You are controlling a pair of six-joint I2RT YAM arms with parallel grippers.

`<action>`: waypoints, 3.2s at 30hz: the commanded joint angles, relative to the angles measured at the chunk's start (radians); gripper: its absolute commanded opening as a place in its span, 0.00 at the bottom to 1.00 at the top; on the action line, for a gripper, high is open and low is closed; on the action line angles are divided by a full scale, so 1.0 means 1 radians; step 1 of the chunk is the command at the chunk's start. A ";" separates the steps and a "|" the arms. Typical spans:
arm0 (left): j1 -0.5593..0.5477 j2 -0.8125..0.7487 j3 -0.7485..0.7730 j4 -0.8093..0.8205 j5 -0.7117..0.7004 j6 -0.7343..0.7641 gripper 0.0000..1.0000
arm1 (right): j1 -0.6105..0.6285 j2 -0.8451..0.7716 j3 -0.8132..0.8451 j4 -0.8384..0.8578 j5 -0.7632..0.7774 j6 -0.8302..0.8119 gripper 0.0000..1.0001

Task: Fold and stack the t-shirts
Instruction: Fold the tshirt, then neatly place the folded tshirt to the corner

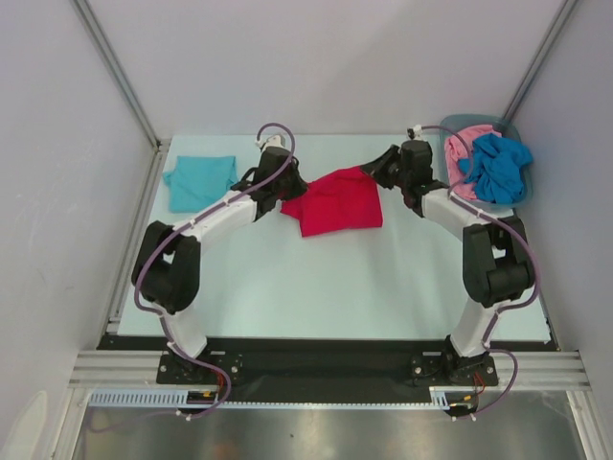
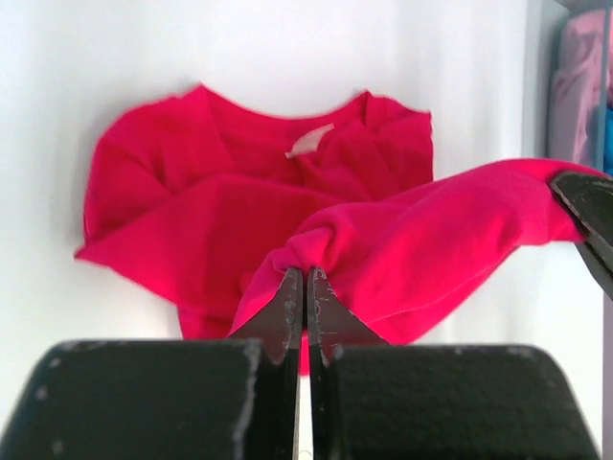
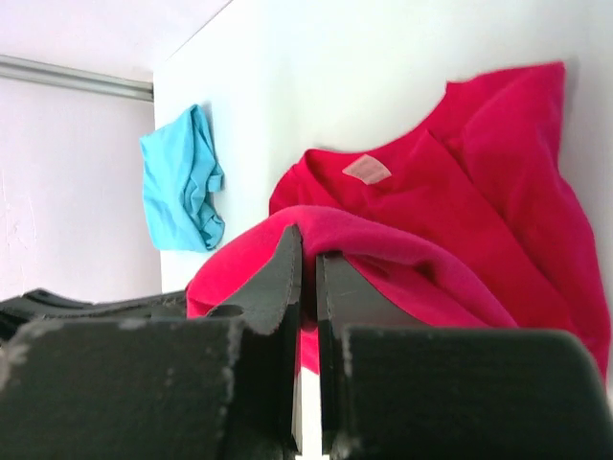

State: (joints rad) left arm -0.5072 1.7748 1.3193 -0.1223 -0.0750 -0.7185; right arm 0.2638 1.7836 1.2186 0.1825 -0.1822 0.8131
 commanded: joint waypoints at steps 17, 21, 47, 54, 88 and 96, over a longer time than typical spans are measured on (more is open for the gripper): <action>0.130 0.278 0.319 -0.091 0.066 0.097 0.00 | -0.020 0.210 0.169 0.051 -0.049 -0.023 0.00; 0.139 0.319 0.379 -0.108 0.067 0.099 0.00 | -0.029 0.264 0.228 0.046 -0.063 -0.023 0.00; 0.145 0.270 0.357 -0.117 0.115 0.068 1.00 | -0.008 0.163 0.219 0.097 -0.003 -0.080 0.43; 0.108 0.123 0.102 -0.073 0.103 0.028 1.00 | 0.015 -0.036 -0.026 0.035 0.033 -0.088 0.44; 0.094 0.110 -0.401 0.592 0.343 -0.191 1.00 | -0.098 -0.003 -0.594 0.606 -0.160 0.106 0.72; 0.122 0.159 -0.263 0.524 0.334 -0.159 1.00 | -0.138 0.125 -0.495 0.683 -0.210 0.133 0.73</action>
State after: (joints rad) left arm -0.4011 1.9236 0.9848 0.3973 0.2501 -0.8963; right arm 0.1356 1.8721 0.6685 0.7975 -0.3672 0.9363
